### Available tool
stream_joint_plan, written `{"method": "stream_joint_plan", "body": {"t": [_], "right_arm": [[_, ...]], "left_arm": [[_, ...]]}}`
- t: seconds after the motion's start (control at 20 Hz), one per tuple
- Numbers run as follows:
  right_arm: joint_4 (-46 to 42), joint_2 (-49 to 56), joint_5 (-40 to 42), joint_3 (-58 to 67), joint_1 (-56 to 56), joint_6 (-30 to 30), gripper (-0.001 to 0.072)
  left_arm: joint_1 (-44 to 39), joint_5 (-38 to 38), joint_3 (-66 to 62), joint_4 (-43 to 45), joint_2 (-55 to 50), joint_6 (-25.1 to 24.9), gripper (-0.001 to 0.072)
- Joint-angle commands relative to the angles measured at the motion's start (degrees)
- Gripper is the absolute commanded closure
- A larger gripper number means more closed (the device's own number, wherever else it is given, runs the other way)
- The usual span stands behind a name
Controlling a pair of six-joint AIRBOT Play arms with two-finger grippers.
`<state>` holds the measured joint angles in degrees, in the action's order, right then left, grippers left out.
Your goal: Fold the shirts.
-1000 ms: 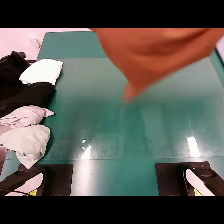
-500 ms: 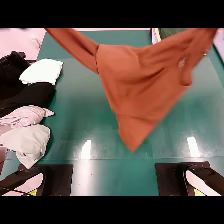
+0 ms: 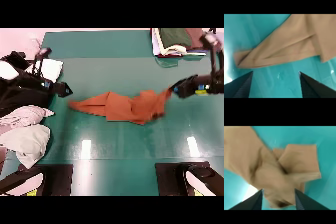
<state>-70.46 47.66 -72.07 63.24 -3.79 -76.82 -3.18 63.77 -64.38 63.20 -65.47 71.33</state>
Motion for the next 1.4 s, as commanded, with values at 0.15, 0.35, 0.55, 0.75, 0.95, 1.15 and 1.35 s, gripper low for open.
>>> {"method": "stream_joint_plan", "body": {"t": [0.15, 0.35, 0.55, 0.75, 0.95, 1.15, 1.35], "right_arm": [[0.09, -6.19, -0.74, -5.38, 8.0, -1.66, 0.026], [2.27, -4.24, -1.62, -5.38, 10.19, -1.66, 0.0262], [3.41, -0.72, -1.36, -5.35, 5.97, -1.66, 0.0281], [3.32, 1.97, -0.72, -5.35, 1.38, -1.77, 0.0282], [3.08, 2.01, 0.0, -5.38, 0.24, -1.79, 0.0282], [2.84, -1.86, 1.42, -5.35, 2.67, -1.92, 0.0283], [2.97, -6.32, 1.55, -5.35, 9.94, -2.36, 0.0283]], "left_arm": [[-0.35, -3.1, -0.07, -7.17, -0.26, 3.28, 0.0043], [-10.86, -11.78, -0.07, -10.51, -8.31, 3.39, 0.0043], [-21.86, -18.73, -0.85, -13.79, -21.9, 5.11, 0.0043], [-26.64, -18.69, -4.2, -20.37, -28.28, 1.79, 0.0043], [-25.88, -15.47, -10.75, -18.25, -28.15, 1.51, 0.0685], [-22.73, -9.25, -21.35, -15.43, -25.66, 0.22, 0.0686], [-23.39, 5.16, -25.07, -11.15, -14.36, -7.28, 0.0686]]}}
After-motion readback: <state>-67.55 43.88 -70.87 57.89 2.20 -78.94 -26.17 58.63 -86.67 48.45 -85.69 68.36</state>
